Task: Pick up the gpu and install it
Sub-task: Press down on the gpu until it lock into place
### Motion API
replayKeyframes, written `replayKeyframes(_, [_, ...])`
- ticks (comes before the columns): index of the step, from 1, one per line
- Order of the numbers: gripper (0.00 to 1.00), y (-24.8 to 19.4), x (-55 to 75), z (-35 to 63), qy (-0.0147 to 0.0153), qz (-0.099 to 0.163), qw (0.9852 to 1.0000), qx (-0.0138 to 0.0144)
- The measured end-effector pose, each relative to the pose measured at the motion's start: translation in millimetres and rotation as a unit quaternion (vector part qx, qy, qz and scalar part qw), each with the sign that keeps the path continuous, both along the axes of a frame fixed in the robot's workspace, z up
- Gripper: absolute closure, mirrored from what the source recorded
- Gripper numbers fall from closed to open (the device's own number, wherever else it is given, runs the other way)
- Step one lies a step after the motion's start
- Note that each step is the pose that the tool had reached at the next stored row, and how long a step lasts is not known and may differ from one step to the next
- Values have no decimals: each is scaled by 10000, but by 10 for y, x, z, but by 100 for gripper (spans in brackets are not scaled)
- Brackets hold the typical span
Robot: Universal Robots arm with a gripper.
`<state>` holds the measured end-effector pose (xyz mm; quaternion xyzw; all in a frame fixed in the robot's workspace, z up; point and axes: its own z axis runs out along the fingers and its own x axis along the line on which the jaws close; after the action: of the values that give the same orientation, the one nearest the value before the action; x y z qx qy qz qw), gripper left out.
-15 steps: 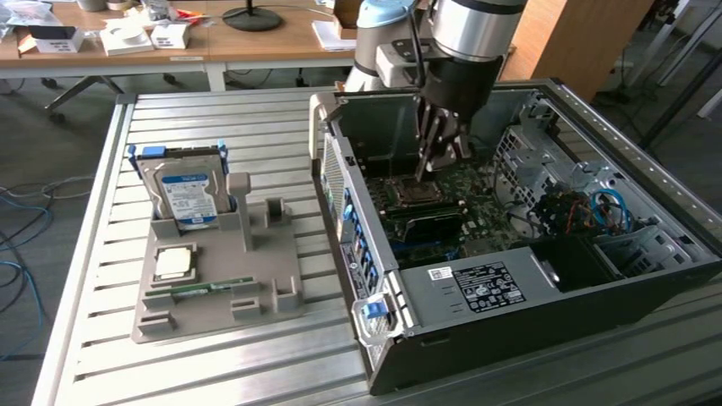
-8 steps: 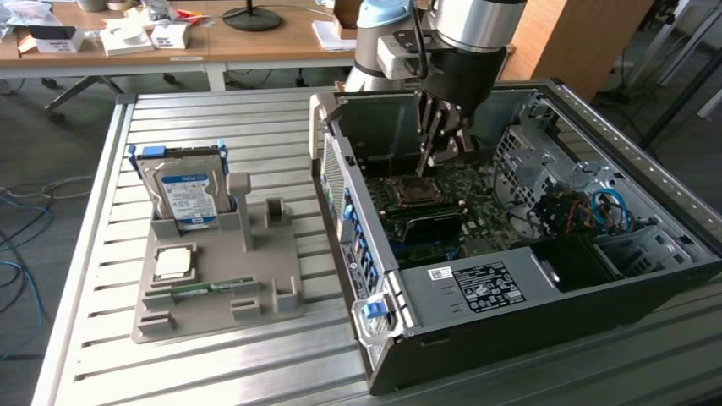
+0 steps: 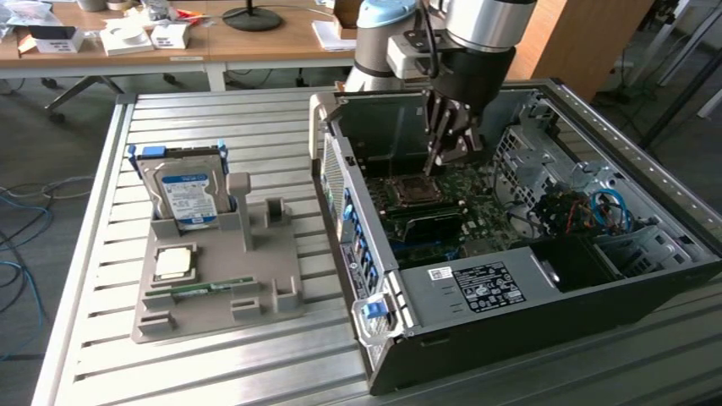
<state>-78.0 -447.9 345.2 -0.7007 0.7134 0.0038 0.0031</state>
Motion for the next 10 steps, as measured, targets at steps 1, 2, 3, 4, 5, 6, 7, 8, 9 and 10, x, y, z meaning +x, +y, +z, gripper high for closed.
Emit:
replayKeyframes(1, [89,0,25,0,0,1,10000,0])
replayKeyframes(2, [89,0,46,0,0,1,10000,0])
replayKeyframes(3, [89,0,65,0,0,1,10000,0])
replayKeyframes(4, [89,0,82,0,0,1,10000,0])
replayKeyframes(5, [89,-1,88,0,0,1,10000,0])
replayKeyframes(6, [89,-1,87,0,0,1,10000,0])
replayKeyframes(7, [89,-1,87,0,0,1,10000,0])
replayKeyframes(8, [89,0,88,0,0,1,10000,0])
replayKeyframes(9, [89,0,88,0,0,0,10000,0])
replayKeyframes(10, [89,0,88,0,0,0,10000,0])
